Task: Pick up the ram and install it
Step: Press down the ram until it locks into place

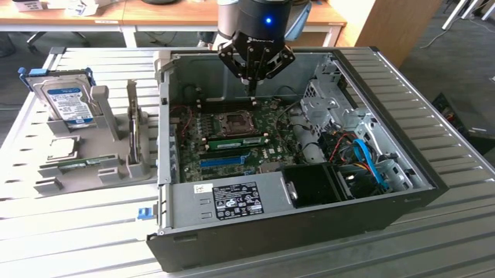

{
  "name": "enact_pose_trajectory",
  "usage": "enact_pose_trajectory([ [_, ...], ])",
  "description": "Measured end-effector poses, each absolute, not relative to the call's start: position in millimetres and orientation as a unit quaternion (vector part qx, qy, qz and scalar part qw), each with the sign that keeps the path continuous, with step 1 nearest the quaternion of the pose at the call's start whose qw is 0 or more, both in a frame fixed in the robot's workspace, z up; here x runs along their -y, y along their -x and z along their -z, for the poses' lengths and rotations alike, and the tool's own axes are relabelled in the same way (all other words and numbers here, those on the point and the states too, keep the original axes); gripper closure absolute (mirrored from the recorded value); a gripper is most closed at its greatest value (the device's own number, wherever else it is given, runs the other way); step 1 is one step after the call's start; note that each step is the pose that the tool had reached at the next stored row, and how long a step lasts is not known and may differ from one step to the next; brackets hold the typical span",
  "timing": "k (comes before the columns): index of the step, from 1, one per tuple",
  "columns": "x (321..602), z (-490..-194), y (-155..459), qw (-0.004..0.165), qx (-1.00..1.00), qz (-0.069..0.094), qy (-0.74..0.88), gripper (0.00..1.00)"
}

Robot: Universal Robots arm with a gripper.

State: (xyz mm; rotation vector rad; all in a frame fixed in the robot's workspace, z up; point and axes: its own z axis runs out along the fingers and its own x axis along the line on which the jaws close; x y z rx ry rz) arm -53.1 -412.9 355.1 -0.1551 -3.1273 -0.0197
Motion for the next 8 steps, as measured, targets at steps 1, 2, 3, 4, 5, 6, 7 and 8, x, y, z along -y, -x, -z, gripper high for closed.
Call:
enact_pose_trajectory([
  [1, 412.8, -355.1, 53.1, 0.005, 0.999, 0.006, 0.050, 0.89],
  [2, 412.8, -355.1, 53.1, 0.005, 0.999, 0.006, 0.050, 0.89],
  [3, 412.8, -355.1, 53.1, 0.005, 0.999, 0.006, 0.050, 0.89],
  [4, 412.8, -355.1, 53.1, 0.005, 0.999, 0.006, 0.050, 0.89],
  [5, 412.8, -355.0, 53.1, 0.005, 0.999, 0.006, 0.050, 0.89],
  [6, 412.8, -355.1, 53.1, 0.005, 0.999, 0.006, 0.050, 0.89],
  [7, 412.8, -355.0, 53.1, 0.005, 0.999, 0.006, 0.050, 0.89],
  [8, 412.8, -355.1, 53.1, 0.005, 0.999, 0.006, 0.050, 0.89],
])
